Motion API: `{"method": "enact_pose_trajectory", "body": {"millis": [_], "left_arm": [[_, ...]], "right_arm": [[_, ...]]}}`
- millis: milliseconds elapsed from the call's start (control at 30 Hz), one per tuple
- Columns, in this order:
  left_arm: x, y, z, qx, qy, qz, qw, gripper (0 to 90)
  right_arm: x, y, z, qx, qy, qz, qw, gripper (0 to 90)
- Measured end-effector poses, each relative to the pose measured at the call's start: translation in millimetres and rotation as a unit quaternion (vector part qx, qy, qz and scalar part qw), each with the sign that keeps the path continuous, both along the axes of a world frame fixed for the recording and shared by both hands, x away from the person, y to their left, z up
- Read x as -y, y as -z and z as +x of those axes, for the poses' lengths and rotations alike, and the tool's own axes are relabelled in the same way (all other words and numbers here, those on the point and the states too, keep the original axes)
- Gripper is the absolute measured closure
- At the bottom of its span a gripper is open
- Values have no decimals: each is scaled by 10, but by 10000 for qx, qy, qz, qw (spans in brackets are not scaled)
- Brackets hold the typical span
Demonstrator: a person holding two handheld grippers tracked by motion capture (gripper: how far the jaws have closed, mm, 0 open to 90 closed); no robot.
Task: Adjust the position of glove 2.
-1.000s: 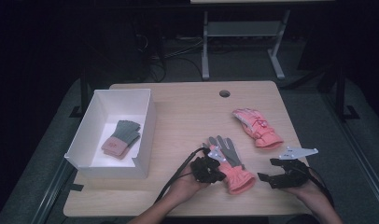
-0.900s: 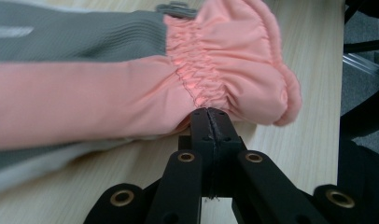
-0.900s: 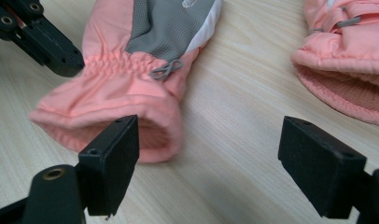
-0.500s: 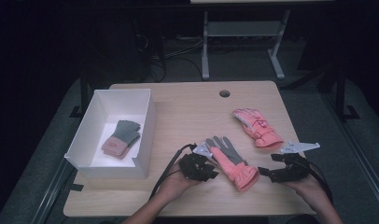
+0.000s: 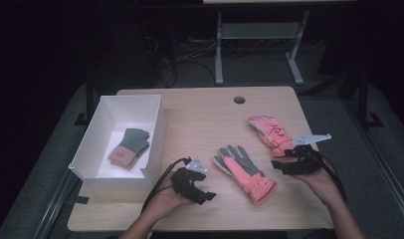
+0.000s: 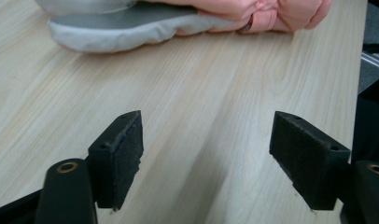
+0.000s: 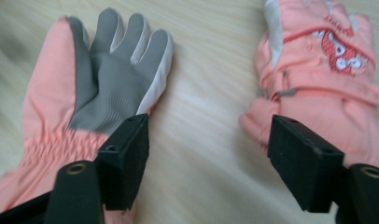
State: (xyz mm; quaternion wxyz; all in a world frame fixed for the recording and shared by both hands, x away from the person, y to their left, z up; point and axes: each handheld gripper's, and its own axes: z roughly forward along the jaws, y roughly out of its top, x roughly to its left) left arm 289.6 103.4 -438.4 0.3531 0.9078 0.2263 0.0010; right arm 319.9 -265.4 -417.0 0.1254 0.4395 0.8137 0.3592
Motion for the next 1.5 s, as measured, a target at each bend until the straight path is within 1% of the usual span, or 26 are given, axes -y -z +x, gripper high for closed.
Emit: {"method": "enact_pose_trajectory", "body": {"millis": [67,100,167,200,300,333,367,500,533,567,633,667,767,800,933,1000,1033,1100,1133,1200,1233,1267,1300,1367,1400,1500], "left_arm": [[-20,9,-2,-4,-1,-20,10000,243],[-52,16,-4,23,-11,-16,10000,228],[-68,19,-7,23,-26,-28,10000,222],[-97,25,-12,17,-78,-52,10000,222],[-117,26,-8,28,-93,-46,9999,222],[-132,23,7,68,-50,12,10000,222],[-127,32,4,25,-135,-68,9999,222],[-130,37,11,33,-128,-60,9999,222],[-134,37,17,55,-105,-30,9999,222],[-134,37,17,55,-105,-30,9999,222],[-144,33,25,64,-94,-19,9999,222],[-147,38,25,45,-151,-56,9999,222],[-152,38,27,21,-183,-96,9998,222],[-149,42,25,23,-214,-135,9997,222],[-146,43,28,24,-193,-115,9997,222],[-141,47,29,5,-188,-106,9998,223],[-137,50,32,-2,-165,-72,9998,223],[-140,44,33,-32,-139,-21,9999,223],[-139,48,31,-16,-142,-32,9999,223],[-140,44,30,-20,-153,-54,9999,223],[-140,44,30,-20,-153,-54,9999,223],[-142,45,36,-33,-140,-54,9999,222],[-142,45,36,-33,-140,-54,9999,223],[-145,49,40,-34,-105,7,9999,223],[-139,53,33,-47,-122,-13,9999,222],[-137,52,34,-47,-94,19,9999,223]], "right_arm": [[-1,-9,22,13,11,-5,10000,306],[-1,-41,86,1,12,-11,10000,319],[0,-51,109,15,31,-48,10000,322],[7,-78,165,36,60,-33,10000,342],[18,-110,253,66,94,-45,9999,372],[18,-110,253,66,94,-45,9999,372],[17,-133,326,88,123,-78,9999,404],[20,-151,423,83,195,-63,9998,443],[27,-159,504,100,236,-120,9996,477],[33,-161,528,103,232,-97,9996,495],[38,-162,566,87,256,-87,9996,502],[43,-148,653,39,308,-157,9994,520],[39,-118,757,-23,310,-183,9994,533],[33,-106,793,-96,321,-184,9993,532],[6,-61,939,-290,342,-441,9980,528],[8,-57,977,-312,328,-477,9978,529],[2,-49,1060,-380,288,-586,9971,530],[3,-45,1088,-384,252,-620,9970,534],[8,-43,1123,-464,234,-604,9968,533],[11,-22,1214,-583,169,-777,9951,528],[11,-22,1214,-583,169,-777,9951,528],[18,7,1251,-702,161,-707,9949,530],[18,7,1251,-702,161,-707,9949,530],[18,81,1289,-854,155,-829,9928,524],[28,111,1310,-899,145,-778,9928,525],[26,148,1334,-931,148,-761,9926,551]]}}
